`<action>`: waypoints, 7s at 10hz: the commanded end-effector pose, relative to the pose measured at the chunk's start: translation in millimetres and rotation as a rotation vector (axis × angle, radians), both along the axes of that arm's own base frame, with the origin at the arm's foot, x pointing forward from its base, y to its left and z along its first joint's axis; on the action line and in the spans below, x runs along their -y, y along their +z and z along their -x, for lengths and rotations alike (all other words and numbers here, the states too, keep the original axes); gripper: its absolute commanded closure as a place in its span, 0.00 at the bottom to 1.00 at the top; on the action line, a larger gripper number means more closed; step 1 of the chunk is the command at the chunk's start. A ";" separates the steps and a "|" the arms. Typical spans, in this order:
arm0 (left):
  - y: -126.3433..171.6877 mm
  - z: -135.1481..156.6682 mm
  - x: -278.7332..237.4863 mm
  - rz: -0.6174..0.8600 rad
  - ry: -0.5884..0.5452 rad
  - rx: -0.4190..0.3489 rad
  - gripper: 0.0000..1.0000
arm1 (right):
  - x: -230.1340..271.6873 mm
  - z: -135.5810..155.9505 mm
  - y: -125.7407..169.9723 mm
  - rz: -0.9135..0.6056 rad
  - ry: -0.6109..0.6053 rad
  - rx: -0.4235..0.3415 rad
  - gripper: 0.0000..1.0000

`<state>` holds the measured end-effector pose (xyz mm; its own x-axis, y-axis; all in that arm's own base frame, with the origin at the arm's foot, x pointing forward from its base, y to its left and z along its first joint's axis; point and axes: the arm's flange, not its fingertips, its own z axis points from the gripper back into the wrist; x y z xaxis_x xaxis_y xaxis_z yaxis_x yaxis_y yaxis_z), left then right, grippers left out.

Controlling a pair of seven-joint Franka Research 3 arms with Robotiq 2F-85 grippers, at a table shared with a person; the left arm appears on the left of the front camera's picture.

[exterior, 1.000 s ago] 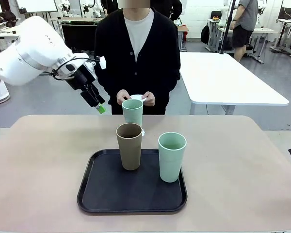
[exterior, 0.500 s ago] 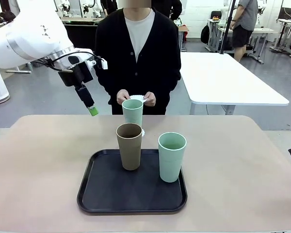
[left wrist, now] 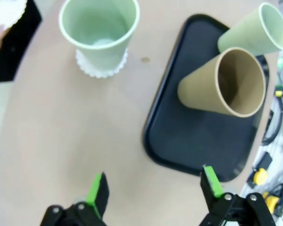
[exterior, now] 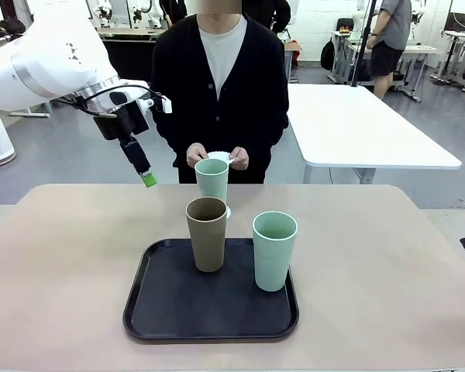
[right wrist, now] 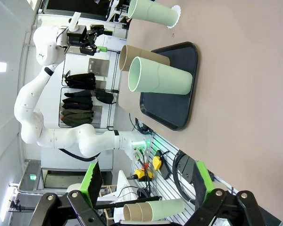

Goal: Place coasters on the table and set cups on them.
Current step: Take one Reusable plastic cup from the Flat Tray and place it on a coaster set by the human.

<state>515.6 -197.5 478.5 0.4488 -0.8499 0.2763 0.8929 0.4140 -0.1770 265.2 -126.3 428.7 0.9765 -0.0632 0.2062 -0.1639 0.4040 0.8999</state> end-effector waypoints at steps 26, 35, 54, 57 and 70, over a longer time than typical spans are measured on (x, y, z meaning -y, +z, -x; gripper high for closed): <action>3.8 137.2 -361.3 0.949 0.598 -0.561 0.00 | 0.1 -0.3 -0.3 -0.011 -0.001 0.006 0.00; -50.4 110.8 -401.6 0.898 0.714 -0.641 0.00 | 0.1 -0.3 -0.3 -0.011 -0.001 0.006 0.00; -51.9 106.6 -400.8 0.901 0.712 -0.653 0.00 | 0.1 -0.3 -0.3 -0.011 -0.001 0.006 0.00; -51.9 106.6 -400.8 0.901 0.712 -0.653 0.00 | 0.1 -0.3 -0.3 -0.011 -0.001 0.006 0.00; 32.7 63.5 -225.8 0.361 0.080 0.189 0.00 | 0.1 -0.3 -0.3 -0.011 -0.001 0.006 0.00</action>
